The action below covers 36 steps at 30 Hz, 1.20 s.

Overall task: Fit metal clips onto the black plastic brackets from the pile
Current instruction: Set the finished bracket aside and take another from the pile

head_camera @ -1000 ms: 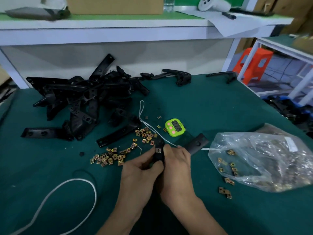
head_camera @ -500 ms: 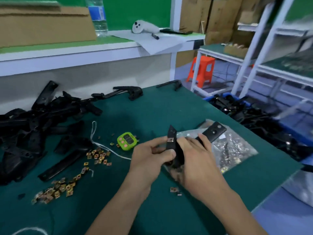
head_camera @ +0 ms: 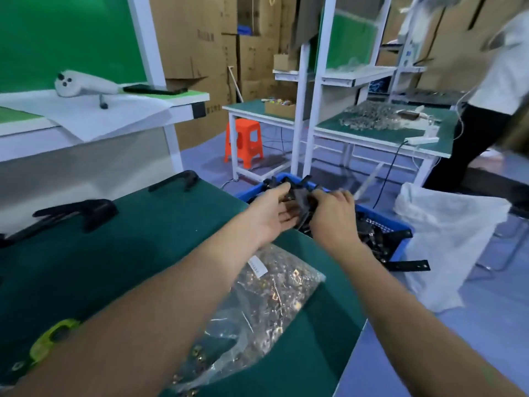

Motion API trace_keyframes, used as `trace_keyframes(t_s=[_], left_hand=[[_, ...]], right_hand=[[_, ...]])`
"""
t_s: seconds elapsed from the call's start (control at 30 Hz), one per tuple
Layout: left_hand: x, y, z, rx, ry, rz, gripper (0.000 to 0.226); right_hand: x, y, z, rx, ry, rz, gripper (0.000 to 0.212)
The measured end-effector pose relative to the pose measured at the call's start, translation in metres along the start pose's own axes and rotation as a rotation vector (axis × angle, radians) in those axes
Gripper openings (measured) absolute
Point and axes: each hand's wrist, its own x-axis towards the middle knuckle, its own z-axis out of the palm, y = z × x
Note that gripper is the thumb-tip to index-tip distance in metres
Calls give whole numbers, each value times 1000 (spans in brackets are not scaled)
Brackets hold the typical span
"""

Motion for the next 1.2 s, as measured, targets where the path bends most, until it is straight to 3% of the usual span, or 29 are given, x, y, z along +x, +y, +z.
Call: trace_keyframes(t_s=[0.1, 0.2, 0.27, 0.4, 0.57, 0.7, 0.97, 1.07, 1.2], left_hand=[[24, 21, 3, 7, 74, -8, 55], [22, 18, -19, 275, 131, 45, 45], [15, 6, -46, 453, 176, 150, 43], [-14, -15, -112, 598, 294, 350, 35], [-67, -20, -182, 856, 432, 460, 42], [-134, -24, -240, 936, 633, 508, 46], [-303, -60, -350, 811, 1067, 328, 37], [-355, -80, -375, 836, 1212, 259, 42], [-391, -107, -385, 1028, 1208, 75, 33]], right_hand=[[81, 31, 2, -83, -245, 164, 64], [92, 29, 25, 24, -270, 260, 70], [71, 6, 44, 75, -235, 188, 63], [16, -57, 67, 260, -361, 87, 65], [-36, -137, 63, 393, -343, -74, 40], [-64, -208, 55, 417, -436, -285, 31], [-126, -364, 73, 599, -786, -523, 39], [-151, -420, 83, 612, -834, -590, 42], [-180, -479, 93, 561, -942, -667, 53]])
